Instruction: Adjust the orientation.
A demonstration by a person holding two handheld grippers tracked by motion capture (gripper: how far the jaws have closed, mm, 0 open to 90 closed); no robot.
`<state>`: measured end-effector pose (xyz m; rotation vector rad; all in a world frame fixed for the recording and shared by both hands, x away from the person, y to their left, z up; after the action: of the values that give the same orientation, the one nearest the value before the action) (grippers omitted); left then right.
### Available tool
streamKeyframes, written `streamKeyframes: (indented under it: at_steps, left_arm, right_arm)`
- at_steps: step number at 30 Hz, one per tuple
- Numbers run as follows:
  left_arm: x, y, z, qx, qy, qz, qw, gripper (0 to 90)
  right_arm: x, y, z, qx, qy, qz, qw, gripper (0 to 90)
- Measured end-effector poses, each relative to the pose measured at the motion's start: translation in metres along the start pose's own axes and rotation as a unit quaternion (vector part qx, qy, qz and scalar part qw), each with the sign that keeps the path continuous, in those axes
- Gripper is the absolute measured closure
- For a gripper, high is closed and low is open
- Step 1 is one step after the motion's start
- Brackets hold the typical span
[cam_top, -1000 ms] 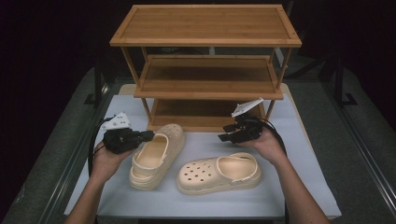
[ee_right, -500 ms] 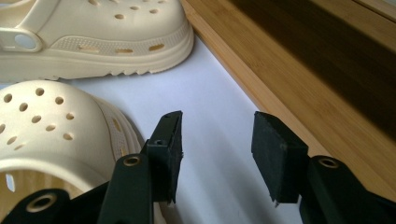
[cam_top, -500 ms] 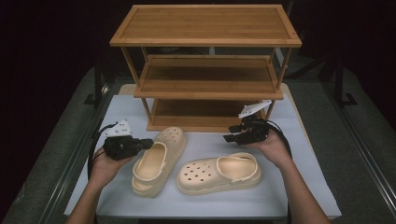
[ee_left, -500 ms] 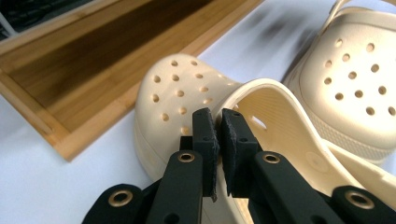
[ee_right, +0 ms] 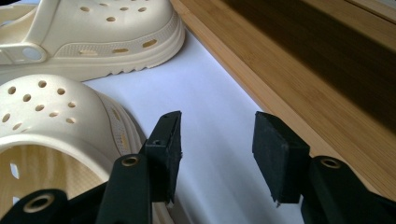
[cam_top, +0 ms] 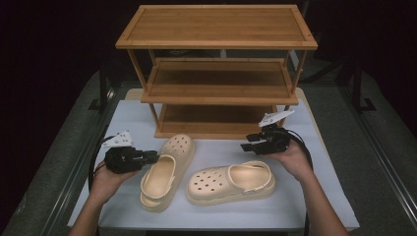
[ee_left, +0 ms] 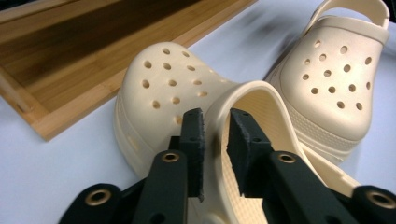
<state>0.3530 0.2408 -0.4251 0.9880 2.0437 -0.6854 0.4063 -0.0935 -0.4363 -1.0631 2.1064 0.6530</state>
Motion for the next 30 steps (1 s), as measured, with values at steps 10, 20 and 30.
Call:
streamKeyframes:
  at_steps: [10, 20, 30]
  left_arm:
    - [0.012, 0.004, -0.023, -0.019, -0.006, -0.019, 0.9996, 58.6]
    - [-0.001, -0.005, -0.034, -0.010, -0.029, -0.022, 0.9993, 56.7]
    - [-0.030, -0.037, -0.010, 0.032, -0.034, 0.011, 0.9989, 56.7]
  right_arm:
    - [0.011, -0.008, -0.014, 0.017, -0.003, 0.011, 0.9998, 51.7]
    - [0.029, -0.013, -0.029, 0.033, -0.008, 0.024, 0.9991, 52.1]
    - [0.047, -0.015, -0.038, 0.041, -0.009, 0.037, 0.9985, 53.3]
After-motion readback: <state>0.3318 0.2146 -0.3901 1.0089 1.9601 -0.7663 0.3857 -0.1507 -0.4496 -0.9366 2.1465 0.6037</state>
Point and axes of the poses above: each handheld gripper's, and its own axes: z roughly forward along the jaws, x roughly out of its underside, y roughly to its left, the point moved 9 cm from there along z, roughly forward along the jaws, and after that the axes turned 1 degree about -z, right-handed, at the moved point
